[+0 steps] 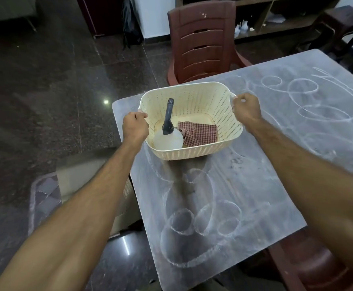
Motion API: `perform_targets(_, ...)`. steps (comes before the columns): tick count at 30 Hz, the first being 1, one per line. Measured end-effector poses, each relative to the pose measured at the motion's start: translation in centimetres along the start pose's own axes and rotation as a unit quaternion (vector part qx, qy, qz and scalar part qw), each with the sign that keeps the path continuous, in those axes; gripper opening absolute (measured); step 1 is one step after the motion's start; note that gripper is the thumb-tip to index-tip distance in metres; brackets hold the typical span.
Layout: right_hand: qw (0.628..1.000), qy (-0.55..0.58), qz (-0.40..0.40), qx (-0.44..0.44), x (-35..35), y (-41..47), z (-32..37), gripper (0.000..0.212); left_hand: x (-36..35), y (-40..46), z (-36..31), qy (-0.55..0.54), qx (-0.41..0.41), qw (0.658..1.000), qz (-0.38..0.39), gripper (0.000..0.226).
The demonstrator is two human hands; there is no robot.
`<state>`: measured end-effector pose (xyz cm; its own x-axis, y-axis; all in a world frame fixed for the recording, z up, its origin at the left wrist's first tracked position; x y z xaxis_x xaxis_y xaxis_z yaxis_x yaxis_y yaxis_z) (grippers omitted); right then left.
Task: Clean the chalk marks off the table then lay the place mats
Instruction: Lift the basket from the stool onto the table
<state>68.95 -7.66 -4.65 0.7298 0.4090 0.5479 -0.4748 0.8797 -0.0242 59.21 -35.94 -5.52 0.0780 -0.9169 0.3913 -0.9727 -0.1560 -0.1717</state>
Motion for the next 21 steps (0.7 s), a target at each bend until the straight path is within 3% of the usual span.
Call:
perform_targets(16, 0.998, -0.038, 0.031, 0.026, -5.8, 5.6, -1.0, 0.012, -4.3, 5.1, 0.5, 0.046, 0.031, 0.998, -0.016, 0.028)
perform_targets(21, 0.999, -0.031, 0.022, 0.033, -6.5, 6.0, -2.2, 0.021, -4.8, 4.9, 0.4, 0.062, 0.023, 0.997, -0.028, 0.032)
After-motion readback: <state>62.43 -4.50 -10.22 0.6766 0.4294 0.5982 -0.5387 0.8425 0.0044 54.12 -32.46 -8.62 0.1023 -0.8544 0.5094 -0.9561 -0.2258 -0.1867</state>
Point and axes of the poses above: each hand's wrist, its own y-axis towards the middle knuckle, its own x-axis out of the back of the hand, z = x × y, the point moved 1 cm from there along y, towards the middle knuckle, and after that the axes turned 10 degrees about -z, right-handed, at the moved point
